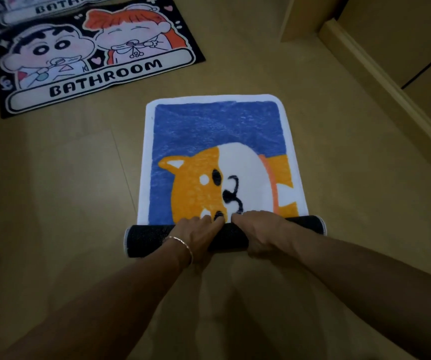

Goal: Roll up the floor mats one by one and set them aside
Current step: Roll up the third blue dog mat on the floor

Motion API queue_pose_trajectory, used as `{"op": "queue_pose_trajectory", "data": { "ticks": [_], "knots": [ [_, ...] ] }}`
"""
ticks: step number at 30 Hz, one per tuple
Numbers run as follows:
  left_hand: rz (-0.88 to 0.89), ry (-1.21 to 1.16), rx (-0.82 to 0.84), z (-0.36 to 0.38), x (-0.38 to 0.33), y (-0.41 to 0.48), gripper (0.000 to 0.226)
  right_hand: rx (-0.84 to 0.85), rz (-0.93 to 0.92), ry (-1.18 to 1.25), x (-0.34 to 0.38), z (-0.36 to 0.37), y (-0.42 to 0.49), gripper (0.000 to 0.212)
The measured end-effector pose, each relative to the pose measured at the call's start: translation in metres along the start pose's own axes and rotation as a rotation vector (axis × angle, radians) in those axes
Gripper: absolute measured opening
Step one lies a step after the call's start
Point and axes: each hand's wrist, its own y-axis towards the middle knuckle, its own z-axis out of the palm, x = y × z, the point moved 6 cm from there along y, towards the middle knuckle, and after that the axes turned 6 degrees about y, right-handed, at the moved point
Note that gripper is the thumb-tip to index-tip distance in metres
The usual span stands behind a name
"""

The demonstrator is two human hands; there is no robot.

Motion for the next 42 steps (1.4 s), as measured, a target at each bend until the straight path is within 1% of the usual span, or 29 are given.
{"op": "queue_pose_trajectory", "data": {
  "ticks": [1,3,5,8,10,13,15,16,18,19,20,21,23,25,26,27,29,31,32,34,36,37,39,40,42],
  "knots": [
    [-0.005,-0.022,0.034,0.002,0.003,0.002,0.076,-0.041,-0.015,-0.021,0.004,-0.001,-0.002,0.057],
    [0.023,-0.09,0.108,0.004,0.006,0.008,0.074,-0.175,-0.042,-0.103,0.009,0.002,-0.008,0.06],
    [0.064,-0.157,0.121,0.0,0.008,0.011,0.068,-0.226,-0.044,-0.122,0.009,0.003,-0.013,0.06],
    [0.087,-0.11,0.045,-0.006,0.005,0.009,0.074,-0.116,0.023,0.039,-0.003,-0.001,-0.007,0.052],
    [0.067,-0.056,0.029,-0.005,0.002,0.006,0.074,-0.09,0.02,0.063,-0.003,-0.004,-0.005,0.049],
    [0.056,-0.11,0.114,0.001,0.002,0.011,0.07,-0.22,-0.033,-0.112,0.007,0.001,-0.013,0.054],
    [0.071,-0.16,0.135,0.0,0.001,0.013,0.072,-0.248,-0.029,-0.139,0.008,0.004,-0.017,0.055],
    [0.074,-0.157,0.116,-0.002,0.0,0.013,0.075,-0.224,-0.02,-0.105,0.006,0.004,-0.016,0.055],
    [0.063,-0.11,0.067,-0.003,-0.003,0.011,0.085,-0.122,-0.01,-0.005,0.0,0.0,-0.009,0.057],
    [0.049,-0.089,0.054,-0.002,-0.005,0.009,0.087,-0.066,-0.008,0.029,-0.002,-0.001,-0.006,0.058],
    [0.034,-0.081,0.053,-0.002,-0.006,0.008,0.084,-0.046,-0.013,0.037,-0.002,-0.002,-0.004,0.058],
    [0.025,-0.088,0.06,-0.002,-0.005,0.008,0.079,-0.063,-0.018,0.022,0.0,-0.003,-0.005,0.059],
    [0.024,-0.13,0.095,-0.002,-0.003,0.011,0.069,-0.178,-0.028,-0.057,0.003,-0.002,-0.01,0.062],
    [0.033,-0.16,0.098,-0.005,-0.001,0.012,0.068,-0.264,-0.031,-0.134,0.005,0.002,-0.016,0.062],
    [0.041,-0.15,0.075,-0.007,-0.002,0.012,0.07,-0.268,-0.024,-0.133,0.005,0.002,-0.016,0.061],
    [0.049,-0.121,0.038,-0.01,-0.003,0.011,0.074,-0.238,-0.014,-0.11,0.004,0.0,-0.015,0.061],
    [0.058,-0.04,-0.024,-0.011,-0.007,0.008,0.08,-0.113,-0.009,-0.02,0.0,-0.003,-0.009,0.064],
    [0.038,-0.022,-0.025,-0.008,-0.008,0.006,0.078,0.026,-0.015,0.047,0.0,-0.004,-0.006,0.069],
    [0.029,-0.041,-0.003,-0.005,-0.008,0.006,0.076,0.066,-0.02,0.056,0.001,-0.003,-0.006,0.068],
    [0.037,-0.107,0.052,-0.001,-0.005,0.007,0.075,0.085,-0.014,0.07,0.004,0.0,-0.005,0.062],
    [0.057,-0.176,0.088,-0.002,-0.003,0.009,0.074,0.09,0.025,0.058,0.006,0.002,-0.007,0.047],
    [0.059,-0.203,0.096,-0.003,-0.002,0.009,0.072,0.086,0.036,0.058,0.006,0.002,-0.009,0.045],
    [0.05,-0.238,0.101,-0.003,-0.001,0.01,0.068,0.031,-0.015,0.084,0.006,0.001,-0.01,0.064],
    [0.044,-0.245,0.101,-0.003,-0.002,0.01,0.066,-0.02,-0.057,0.066,0.007,-0.001,-0.011,0.069],
    [0.034,-0.25,0.091,-0.001,-0.003,0.009,0.06,-0.129,-0.098,-0.012,0.008,0.0,-0.015,0.068]
  ]
}}
